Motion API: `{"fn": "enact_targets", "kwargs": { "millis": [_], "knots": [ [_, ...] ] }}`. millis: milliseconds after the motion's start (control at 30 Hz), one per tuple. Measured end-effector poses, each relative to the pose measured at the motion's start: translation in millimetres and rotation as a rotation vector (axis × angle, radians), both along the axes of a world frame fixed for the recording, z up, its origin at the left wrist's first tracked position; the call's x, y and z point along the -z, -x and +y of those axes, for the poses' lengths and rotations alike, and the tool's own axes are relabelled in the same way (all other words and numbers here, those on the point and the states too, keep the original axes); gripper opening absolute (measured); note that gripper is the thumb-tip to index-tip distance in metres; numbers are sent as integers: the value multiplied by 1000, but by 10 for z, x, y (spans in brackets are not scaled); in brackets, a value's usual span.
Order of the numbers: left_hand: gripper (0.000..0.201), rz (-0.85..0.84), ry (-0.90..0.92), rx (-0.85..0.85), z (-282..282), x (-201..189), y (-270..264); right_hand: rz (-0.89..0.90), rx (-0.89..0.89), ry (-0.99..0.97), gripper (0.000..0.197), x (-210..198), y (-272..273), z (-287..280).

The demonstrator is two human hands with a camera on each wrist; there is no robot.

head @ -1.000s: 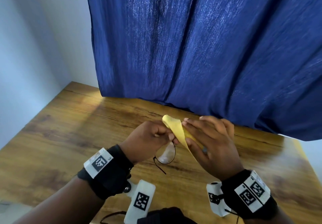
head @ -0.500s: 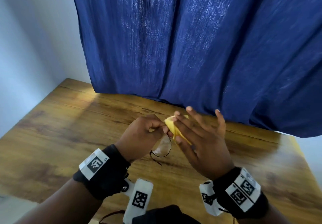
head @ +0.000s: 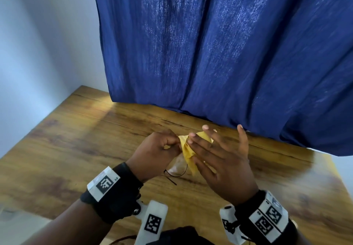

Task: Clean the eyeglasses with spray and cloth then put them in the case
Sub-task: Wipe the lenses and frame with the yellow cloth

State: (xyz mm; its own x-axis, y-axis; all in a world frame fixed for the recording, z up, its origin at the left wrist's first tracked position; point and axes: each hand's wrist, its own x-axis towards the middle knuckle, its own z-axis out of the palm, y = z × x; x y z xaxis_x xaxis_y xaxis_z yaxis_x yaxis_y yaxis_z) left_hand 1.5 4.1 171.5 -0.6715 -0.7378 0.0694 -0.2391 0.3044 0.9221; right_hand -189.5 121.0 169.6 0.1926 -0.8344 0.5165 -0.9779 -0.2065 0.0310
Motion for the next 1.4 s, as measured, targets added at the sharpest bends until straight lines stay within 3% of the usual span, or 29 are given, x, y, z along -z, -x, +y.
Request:
{"fn": "enact_targets", "kwargs": {
  "millis": [133,267,300,433,500,567,633,767,967,1067,1133,1233,1300,1400],
  "knots": [
    [14,34,-55,-3,-122,50,-127,-26,-56,68,28,25,-6,-21],
    [29,22,-164,-116,-270,56,-223,-210,-42,-60,24,92,2,14],
    [29,29,-213,-133,-299,60,-257,-367,-2,-110,22,100,14,36],
    [20,89,-363,-144,-371,112,-275,-1386,284,-409,28,40,99,122],
    [17,118,-437,-147,-348,98,-237,-1767,455,-480,24,88,180,138],
    [16,147,-506,-156,-324,104,-186,-1988,525,-451,38,106,226,155],
    [17,155,-582,-175,-284,98,-134,-2050,517,-422,52,87,246,177],
    [16,131,-664,-195,-213,156,-80,-2010,414,-437,27,-20,268,199],
    [33,170,-724,-145,-36,224,65,-1931,444,-415,32,-109,340,225],
    [36,173,-693,-141,59,220,160,-1857,356,-445,30,-190,318,233],
    [42,192,-679,-140,101,211,230,-1690,288,-458,26,-270,281,236],
    [34,257,-702,-153,131,178,319,-1198,180,-464,14,-395,154,201],
    [32,282,-689,-163,151,152,366,-862,117,-387,17,-374,65,139],
    [36,344,-674,-180,184,142,391,-679,116,-285,29,-275,-11,53]
  ]
}}
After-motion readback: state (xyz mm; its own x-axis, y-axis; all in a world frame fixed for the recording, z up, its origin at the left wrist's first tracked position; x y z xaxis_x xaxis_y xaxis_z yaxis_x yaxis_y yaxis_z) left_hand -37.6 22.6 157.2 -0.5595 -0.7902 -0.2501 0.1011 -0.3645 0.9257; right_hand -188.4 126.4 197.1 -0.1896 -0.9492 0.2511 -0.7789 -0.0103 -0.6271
